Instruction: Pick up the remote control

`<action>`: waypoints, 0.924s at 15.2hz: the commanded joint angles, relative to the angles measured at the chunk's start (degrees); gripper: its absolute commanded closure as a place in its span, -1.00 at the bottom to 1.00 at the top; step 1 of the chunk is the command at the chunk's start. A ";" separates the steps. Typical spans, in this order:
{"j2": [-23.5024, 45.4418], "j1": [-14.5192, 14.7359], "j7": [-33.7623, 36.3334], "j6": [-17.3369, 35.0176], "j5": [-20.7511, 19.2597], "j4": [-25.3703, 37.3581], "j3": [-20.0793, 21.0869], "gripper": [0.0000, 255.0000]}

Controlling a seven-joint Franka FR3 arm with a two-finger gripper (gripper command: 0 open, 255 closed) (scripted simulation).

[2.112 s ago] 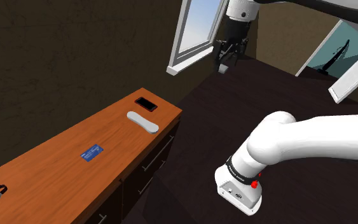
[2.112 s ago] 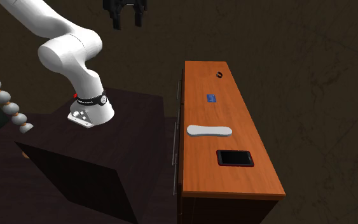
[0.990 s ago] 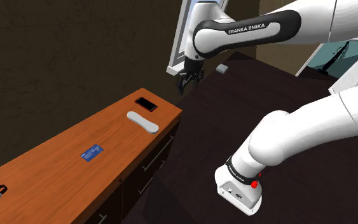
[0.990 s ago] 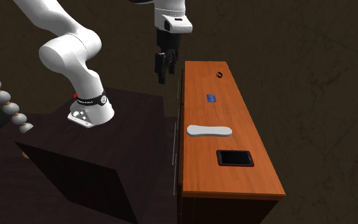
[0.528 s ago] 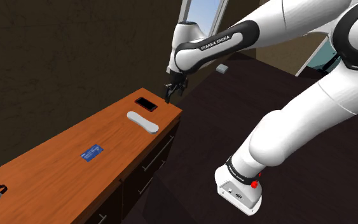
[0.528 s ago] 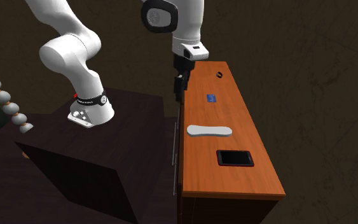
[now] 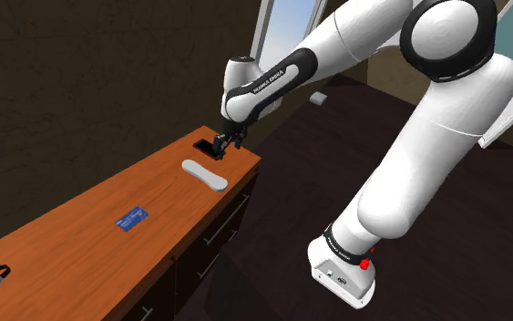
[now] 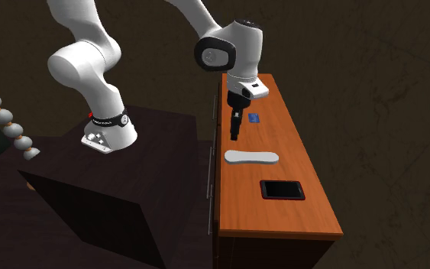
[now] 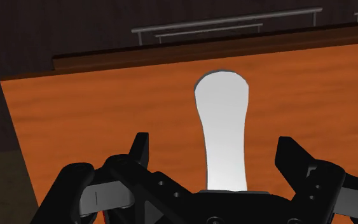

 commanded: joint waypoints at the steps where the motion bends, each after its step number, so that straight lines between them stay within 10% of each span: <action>1: 4.93 0.29 -0.40 3.37 -0.09 1.84 0.32 -1.00; 14: 26.09 1.81 -1.55 12.85 -1.21 14.48 1.29 -1.00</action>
